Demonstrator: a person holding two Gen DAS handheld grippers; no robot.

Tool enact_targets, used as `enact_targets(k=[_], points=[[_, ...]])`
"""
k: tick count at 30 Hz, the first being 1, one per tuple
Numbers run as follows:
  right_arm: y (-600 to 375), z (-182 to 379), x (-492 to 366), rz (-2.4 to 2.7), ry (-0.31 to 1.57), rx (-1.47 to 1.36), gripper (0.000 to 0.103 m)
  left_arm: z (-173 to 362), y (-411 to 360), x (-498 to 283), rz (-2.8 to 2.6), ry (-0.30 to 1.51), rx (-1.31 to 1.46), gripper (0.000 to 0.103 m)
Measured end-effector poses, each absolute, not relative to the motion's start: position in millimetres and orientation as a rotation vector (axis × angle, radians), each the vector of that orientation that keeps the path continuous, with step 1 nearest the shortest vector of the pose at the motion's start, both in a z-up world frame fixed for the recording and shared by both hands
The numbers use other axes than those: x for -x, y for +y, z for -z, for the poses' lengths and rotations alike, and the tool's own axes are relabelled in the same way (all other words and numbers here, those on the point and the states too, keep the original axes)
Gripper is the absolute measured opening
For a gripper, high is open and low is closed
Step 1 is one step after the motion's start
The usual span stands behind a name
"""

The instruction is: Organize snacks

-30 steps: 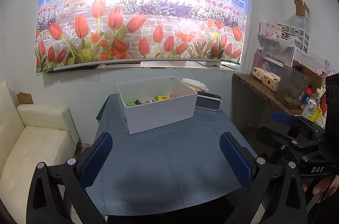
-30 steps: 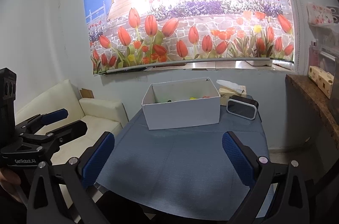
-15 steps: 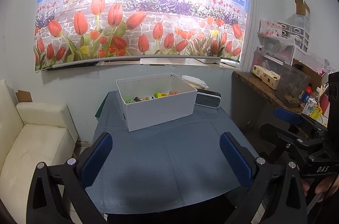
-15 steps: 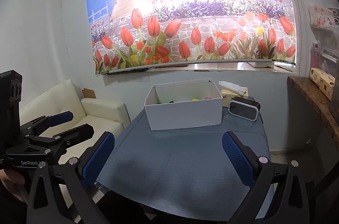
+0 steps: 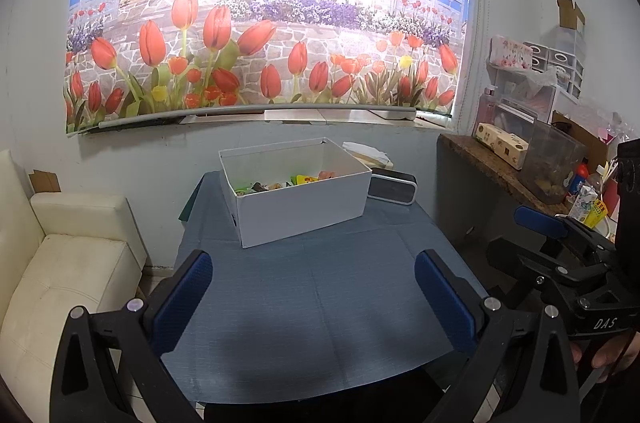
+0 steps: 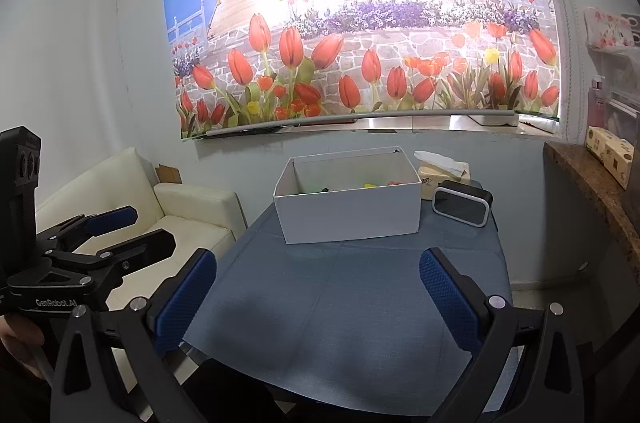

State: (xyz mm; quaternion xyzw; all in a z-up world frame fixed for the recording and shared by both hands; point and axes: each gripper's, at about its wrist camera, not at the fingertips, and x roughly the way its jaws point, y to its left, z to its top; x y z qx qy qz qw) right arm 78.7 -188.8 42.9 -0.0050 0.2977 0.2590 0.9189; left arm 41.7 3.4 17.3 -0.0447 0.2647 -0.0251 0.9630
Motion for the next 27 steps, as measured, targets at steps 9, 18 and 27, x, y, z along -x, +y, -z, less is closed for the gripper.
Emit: enact_targets(k=[9, 18, 27], points=[[-187.3, -43.4, -78.6, -0.543, 0.616, 0.008, 0.103, -16.9, 1.6, -41.7, 0.047, 0.540, 0.089, 0.103], [-183.6, -42.4, -77.9, -0.548, 0.621, 0.004, 0.103, -15.8, 0.1, -40.8, 0.043, 0.546, 0.092, 0.103], [-183.5, -40.7, -77.9, -0.543, 0.624, 0.002, 0.103, -15.1, -1.2, -39.8, 0.048, 0.548, 0.096, 0.103]])
